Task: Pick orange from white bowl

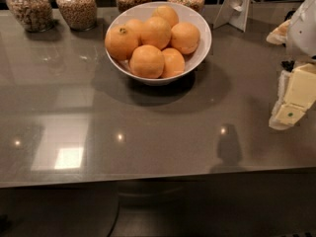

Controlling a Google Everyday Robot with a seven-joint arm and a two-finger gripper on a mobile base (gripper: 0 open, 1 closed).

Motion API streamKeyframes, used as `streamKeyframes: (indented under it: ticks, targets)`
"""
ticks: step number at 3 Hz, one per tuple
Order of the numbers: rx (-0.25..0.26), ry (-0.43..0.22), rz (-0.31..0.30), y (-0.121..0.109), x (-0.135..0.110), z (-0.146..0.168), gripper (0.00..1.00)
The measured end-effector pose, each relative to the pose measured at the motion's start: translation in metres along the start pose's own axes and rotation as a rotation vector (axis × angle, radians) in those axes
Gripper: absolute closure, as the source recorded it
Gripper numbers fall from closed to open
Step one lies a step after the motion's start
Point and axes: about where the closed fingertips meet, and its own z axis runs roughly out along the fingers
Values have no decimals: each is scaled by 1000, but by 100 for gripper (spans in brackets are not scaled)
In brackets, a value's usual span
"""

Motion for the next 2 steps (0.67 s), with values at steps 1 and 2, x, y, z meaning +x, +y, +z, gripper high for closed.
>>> streamKeyframes:
  ticks: [1,2]
  targets:
    - [0,-1,0,0,0,0,0]
    - [35,-102,-45,-21,-17,3,0]
